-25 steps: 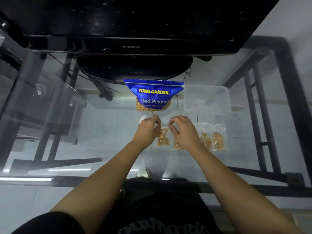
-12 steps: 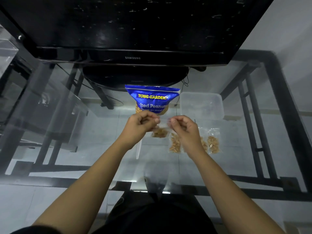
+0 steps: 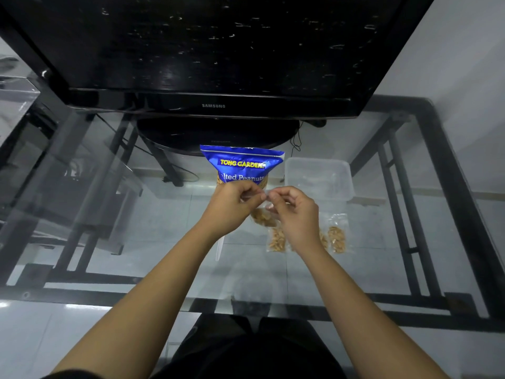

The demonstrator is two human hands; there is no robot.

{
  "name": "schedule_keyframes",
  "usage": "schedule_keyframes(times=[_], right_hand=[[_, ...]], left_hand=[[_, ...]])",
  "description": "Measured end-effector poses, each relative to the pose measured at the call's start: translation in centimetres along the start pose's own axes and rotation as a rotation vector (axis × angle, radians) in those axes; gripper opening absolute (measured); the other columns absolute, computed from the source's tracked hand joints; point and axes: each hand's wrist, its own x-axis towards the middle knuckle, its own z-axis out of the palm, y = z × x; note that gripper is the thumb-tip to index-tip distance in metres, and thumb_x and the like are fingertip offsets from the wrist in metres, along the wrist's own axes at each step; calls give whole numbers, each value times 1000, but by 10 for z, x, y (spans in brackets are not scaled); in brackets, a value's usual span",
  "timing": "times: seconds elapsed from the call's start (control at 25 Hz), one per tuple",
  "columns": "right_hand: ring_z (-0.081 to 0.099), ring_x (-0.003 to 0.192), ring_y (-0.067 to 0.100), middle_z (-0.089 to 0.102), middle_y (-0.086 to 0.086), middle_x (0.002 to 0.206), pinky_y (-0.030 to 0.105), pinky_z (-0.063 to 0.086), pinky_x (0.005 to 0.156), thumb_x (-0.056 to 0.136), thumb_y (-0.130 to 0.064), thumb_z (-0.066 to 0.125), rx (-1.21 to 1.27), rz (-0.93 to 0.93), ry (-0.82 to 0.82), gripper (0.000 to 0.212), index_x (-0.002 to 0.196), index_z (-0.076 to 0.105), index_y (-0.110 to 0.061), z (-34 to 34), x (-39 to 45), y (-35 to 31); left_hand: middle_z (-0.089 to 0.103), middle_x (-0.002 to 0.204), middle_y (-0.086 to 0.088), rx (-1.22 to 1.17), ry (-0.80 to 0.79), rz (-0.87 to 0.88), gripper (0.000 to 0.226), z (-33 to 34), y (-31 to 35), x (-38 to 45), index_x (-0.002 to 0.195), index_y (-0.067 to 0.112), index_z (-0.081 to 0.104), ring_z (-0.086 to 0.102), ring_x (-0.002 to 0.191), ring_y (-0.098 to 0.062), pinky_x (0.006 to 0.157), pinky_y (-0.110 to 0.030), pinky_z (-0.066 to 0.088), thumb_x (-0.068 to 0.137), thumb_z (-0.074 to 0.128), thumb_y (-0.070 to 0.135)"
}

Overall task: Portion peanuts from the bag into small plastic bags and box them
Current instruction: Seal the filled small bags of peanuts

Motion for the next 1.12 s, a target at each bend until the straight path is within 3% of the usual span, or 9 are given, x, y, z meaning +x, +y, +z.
schedule_keyframes(times=[0.12, 0.4, 0.52, 0.6, 0.72, 0.8, 0.88, 0.96, 1.12], right_hand=[[69, 66, 12, 67, -12, 74, 30, 57, 67, 88, -12, 61, -165, -66, 32, 22, 75, 59, -29, 1, 1, 0], [67, 63, 5, 61, -16, 67, 22, 51, 58, 89, -15, 60, -305, -129, 86, 10, 80, 59, -20, 2, 1, 2], [66, 63, 3, 61, -16, 69, 17, 49, 56, 89, -16, 60, -298, -120, 70, 9, 80, 59, -20, 0, -1, 1], [66, 63, 3, 61, -14, 70, 14, 48, 56, 89, -17, 59, -294, -119, 54, 9, 81, 58, -19, -1, -2, 1], [67, 64, 3, 64, -6, 78, 19, 54, 59, 91, -18, 57, -121, 33, -12, 10, 82, 58, -20, -2, 1, 2], [68, 68, 4, 66, -2, 84, 20, 53, 58, 93, -18, 54, 61, 218, -69, 11, 84, 59, -21, -3, 4, 4], [68, 73, 6, 67, -2, 85, 21, 52, 62, 94, -19, 53, 136, 331, -110, 11, 86, 60, -20, -4, 8, 12], [65, 81, 8, 69, -3, 90, 25, 51, 72, 94, -22, 52, -14, 314, -125, 11, 90, 62, -19, -8, 13, 26], [52, 114, 23, 56, 8, 125, 29, 42, 90, 95, -18, 48, -823, 90, -195, 31, 123, 57, -12, -26, 24, 62]], left_hand=[[60, 72, 16, 75, 36, -29, 9, 2, -1, 0, 84, 15, 69, 53, 70, 11, 61, -2, 36, 83, 67, 24], [66, 78, 7, 82, 18, -91, 8, -6, -15, -4, 77, 21, 64, 61, 81, -14, 73, -30, 49, 82, 67, 27], [64, 78, 7, 112, -1, -95, 11, -11, -18, -7, 82, 15, 65, 60, 82, -13, 71, -27, 49, 84, 66, 26], [64, 78, 7, 97, 23, -96, 12, -14, -20, -8, 83, 13, 66, 59, 79, -9, 67, -16, 45, 84, 66, 24], [65, 81, 8, -133, 32, -128, 9, -12, -28, -16, 86, 17, 64, 59, 79, 0, 66, -8, 43, 83, 67, 25], [68, 94, 2, -419, -70, -212, 19, -4, -36, -25, 98, 21, 62, 64, 89, -6, 78, -19, 52, 80, 70, 25], [69, 98, -8, -534, -125, -291, 27, 12, -48, -33, 102, 17, 60, 68, 92, -20, 85, -32, 55, 78, 72, 15], [69, 90, -11, -563, -62, -384, 20, 26, -60, -39, 95, 15, 63, 68, 87, -27, 82, -37, 56, 78, 71, 11], [68, 86, -12, -343, 58, -505, 15, 46, -81, -42, 93, 11, 66, 68, 84, -28, 75, -35, 58, 80, 71, 16]])
